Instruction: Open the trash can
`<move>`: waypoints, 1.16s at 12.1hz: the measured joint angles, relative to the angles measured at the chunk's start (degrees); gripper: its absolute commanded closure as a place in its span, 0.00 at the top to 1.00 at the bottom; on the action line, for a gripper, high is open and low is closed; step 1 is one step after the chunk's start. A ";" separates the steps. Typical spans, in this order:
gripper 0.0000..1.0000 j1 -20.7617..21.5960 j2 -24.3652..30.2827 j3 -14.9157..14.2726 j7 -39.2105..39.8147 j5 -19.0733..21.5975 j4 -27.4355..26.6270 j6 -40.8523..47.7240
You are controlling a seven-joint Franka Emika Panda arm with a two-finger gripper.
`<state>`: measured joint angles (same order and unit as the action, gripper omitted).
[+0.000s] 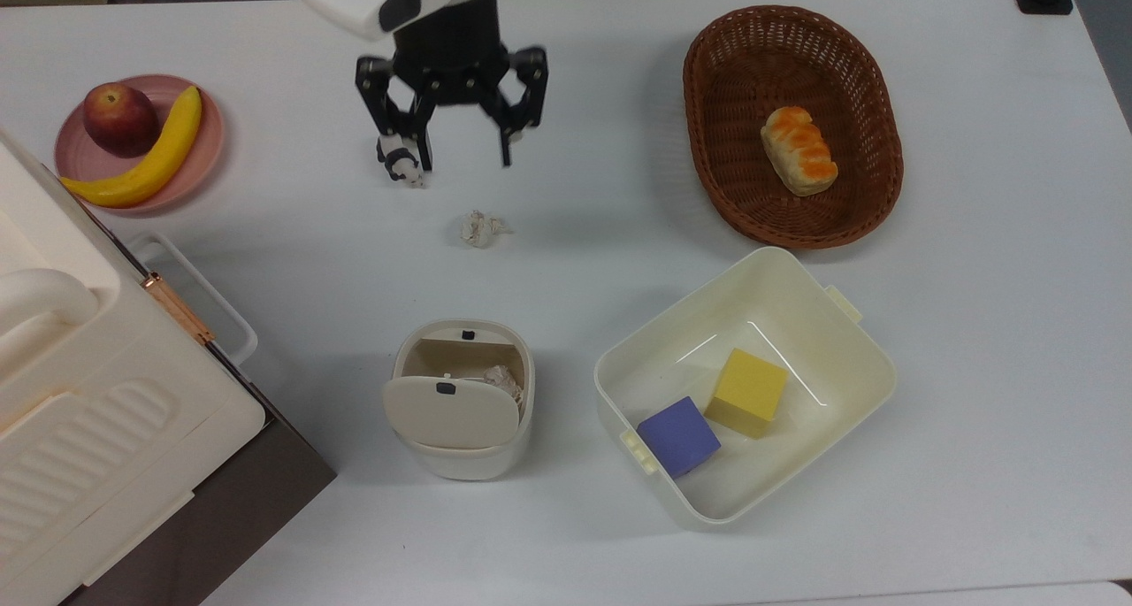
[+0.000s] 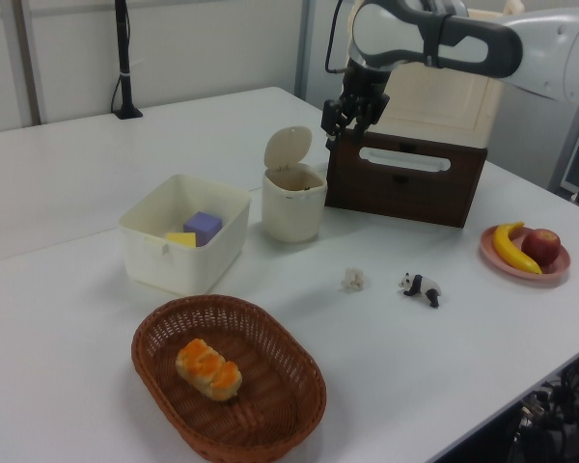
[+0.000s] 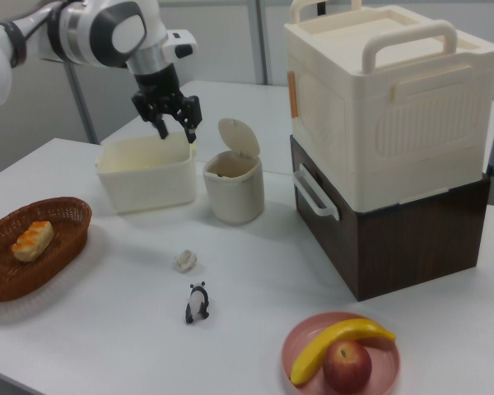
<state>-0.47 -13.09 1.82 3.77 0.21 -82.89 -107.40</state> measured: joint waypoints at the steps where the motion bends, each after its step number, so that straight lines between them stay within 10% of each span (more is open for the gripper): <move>1: 1.00 0.04 0.88 0.17 -0.03 0.00 -0.03 2.46; 14: 1.00 1.09 9.67 -4.07 -9.45 -0.01 -0.59 18.35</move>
<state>0.62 -3.42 -2.26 -5.69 0.20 -83.48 -89.05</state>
